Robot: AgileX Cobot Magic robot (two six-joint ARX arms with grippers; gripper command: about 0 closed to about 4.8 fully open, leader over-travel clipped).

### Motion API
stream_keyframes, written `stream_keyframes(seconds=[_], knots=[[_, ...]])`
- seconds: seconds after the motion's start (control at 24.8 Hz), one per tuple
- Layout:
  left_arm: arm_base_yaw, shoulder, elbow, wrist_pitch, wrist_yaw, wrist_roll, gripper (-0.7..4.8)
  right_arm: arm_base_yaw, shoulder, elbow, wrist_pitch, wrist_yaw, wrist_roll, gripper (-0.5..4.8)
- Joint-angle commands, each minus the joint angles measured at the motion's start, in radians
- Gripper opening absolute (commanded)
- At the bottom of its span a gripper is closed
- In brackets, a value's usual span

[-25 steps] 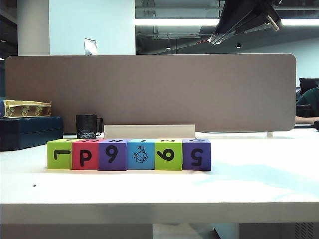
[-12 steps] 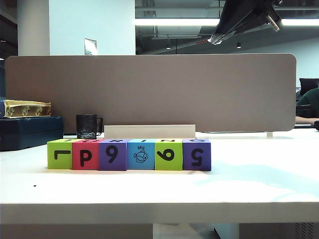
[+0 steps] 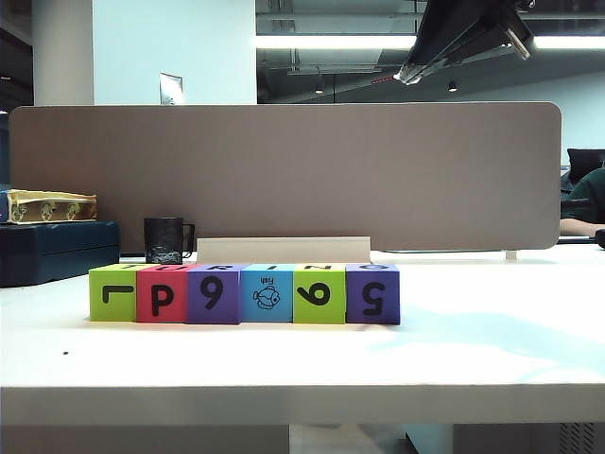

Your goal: Select the appropriate blocks from the scattered letter blocks on the table and arrange them in a row to spell out "TURING".

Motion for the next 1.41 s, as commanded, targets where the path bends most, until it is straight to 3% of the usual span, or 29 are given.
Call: stream_keyframes(seconds=[0.04, 0.12, 0.48, 1.41], knots=[[0.000, -0.003, 0.003, -0.080, 0.172, 0.091, -0.05, 0.001, -0.003, 0.002, 0.010, -0.002, -0.003, -0.01], [0.000, -0.003, 0.003, -0.100, 0.224, 0.094, -0.05, 0.001, -0.003, 0.002, 0.010, -0.002, -0.003, -0.01], [0.000, -0.003, 0.003, -0.097, 0.225, 0.058, -0.05, 0.001, -0.003, 0.002, 0.010, -0.002, -0.003, -0.01], [0.000, -0.003, 0.003, -0.093, 0.225, 0.061, -0.05, 0.001, -0.003, 0.002, 0.017, 0.008, -0.032, -0.01]])
